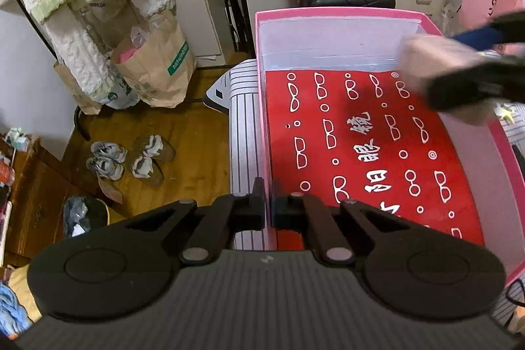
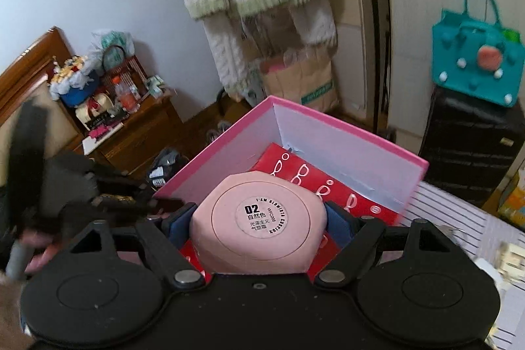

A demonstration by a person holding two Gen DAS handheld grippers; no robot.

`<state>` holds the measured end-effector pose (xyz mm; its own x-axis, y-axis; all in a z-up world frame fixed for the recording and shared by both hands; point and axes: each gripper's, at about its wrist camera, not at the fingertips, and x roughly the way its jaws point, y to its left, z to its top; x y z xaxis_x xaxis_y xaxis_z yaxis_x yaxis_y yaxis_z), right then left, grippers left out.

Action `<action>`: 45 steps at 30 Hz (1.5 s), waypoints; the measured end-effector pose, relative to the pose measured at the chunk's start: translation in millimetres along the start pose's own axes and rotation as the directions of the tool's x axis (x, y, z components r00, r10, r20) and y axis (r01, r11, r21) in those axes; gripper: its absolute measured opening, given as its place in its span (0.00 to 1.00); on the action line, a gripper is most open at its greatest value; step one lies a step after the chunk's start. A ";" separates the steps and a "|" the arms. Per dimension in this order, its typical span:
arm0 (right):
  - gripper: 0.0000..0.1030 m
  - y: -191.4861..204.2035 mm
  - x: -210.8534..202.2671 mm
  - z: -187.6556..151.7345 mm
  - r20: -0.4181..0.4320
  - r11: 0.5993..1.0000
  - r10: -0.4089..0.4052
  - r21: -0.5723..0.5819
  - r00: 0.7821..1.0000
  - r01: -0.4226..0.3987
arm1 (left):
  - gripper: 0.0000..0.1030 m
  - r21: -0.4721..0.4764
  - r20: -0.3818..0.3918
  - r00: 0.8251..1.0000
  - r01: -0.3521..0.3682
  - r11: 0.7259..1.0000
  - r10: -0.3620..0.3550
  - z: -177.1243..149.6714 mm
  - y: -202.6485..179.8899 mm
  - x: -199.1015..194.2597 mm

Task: Organize rigid objects
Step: 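Carry the pink compact case into the pink box and release it, then grasp the black power bank with the right tool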

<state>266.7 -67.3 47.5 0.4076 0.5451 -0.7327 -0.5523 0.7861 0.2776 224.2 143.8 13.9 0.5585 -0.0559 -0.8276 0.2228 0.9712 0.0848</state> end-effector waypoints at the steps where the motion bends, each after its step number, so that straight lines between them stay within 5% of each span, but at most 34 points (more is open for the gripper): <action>1: 0.83 0.1 10.7 5.5 -0.016 1.000 0.001 0.007 1.000 0.000 | 0.03 -0.005 -0.002 1.000 0.007 1.000 -0.007 0.2 0.3 -0.2; 12: 0.83 -1.3 105.9 23.3 -0.190 0.999 -0.034 -0.014 0.981 0.032 | 0.03 -0.070 -0.022 0.998 0.049 0.996 -0.051 1.4 9.5 1.4; 24: 0.81 8.8 129.3 19.6 -0.208 0.989 -0.108 -0.125 0.972 0.083 | 0.04 -0.048 -0.046 0.996 0.076 0.996 -0.078 6.8 11.1 3.3; 26: 0.83 8.1 118.1 22.2 -0.156 0.984 -0.143 -0.125 0.977 0.124 | 0.04 -0.047 -0.049 0.995 0.082 0.995 -0.085 6.8 12.0 2.8; 31: 0.84 1.5 46.4 23.3 -0.045 0.998 -0.022 -0.054 0.999 0.020 | 0.05 -0.034 -0.049 0.994 0.092 0.995 -0.093 7.1 12.6 2.8; 38: 0.85 -5.4 -58.2 -28.8 0.130 0.996 -0.016 -0.086 0.991 0.027 | 0.05 -0.002 -0.061 0.994 0.096 0.995 -0.096 8.9 10.8 3.9; 45: 0.85 -27.7 -104.2 -97.3 0.229 0.980 -0.173 -0.056 0.958 0.190 | 0.06 -0.010 -0.059 0.992 0.113 0.994 -0.113 8.1 13.4 4.5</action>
<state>168.7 -174.2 55.7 0.6524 0.4531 -0.6075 -0.5043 0.8579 0.0984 236.3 154.6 15.8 0.4817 -0.1518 -0.8631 0.2760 0.9610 -0.0150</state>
